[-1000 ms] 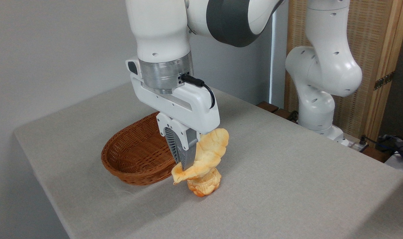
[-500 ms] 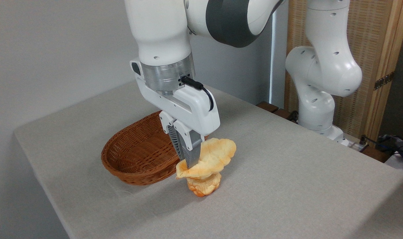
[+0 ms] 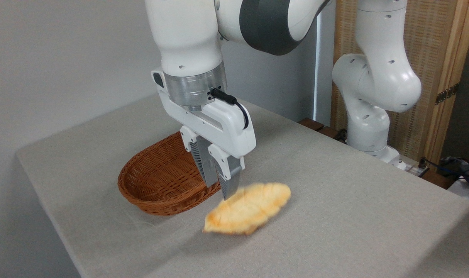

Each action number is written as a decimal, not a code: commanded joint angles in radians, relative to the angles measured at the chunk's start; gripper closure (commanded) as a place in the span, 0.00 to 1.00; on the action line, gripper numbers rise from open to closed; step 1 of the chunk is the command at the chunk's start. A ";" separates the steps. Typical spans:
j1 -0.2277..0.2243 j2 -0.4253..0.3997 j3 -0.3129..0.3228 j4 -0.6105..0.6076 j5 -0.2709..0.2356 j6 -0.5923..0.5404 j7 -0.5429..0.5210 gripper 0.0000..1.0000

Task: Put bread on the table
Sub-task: 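Open the gripper to release the roll onto the table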

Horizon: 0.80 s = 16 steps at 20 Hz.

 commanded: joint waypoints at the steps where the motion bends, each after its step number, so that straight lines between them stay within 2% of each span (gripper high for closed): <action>1: -0.010 -0.012 0.014 -0.003 -0.022 -0.020 0.023 0.00; 10: -0.010 -0.012 0.013 -0.001 -0.022 -0.018 0.020 0.00; 16: -0.015 -0.027 -0.003 0.002 -0.023 -0.018 -0.046 0.00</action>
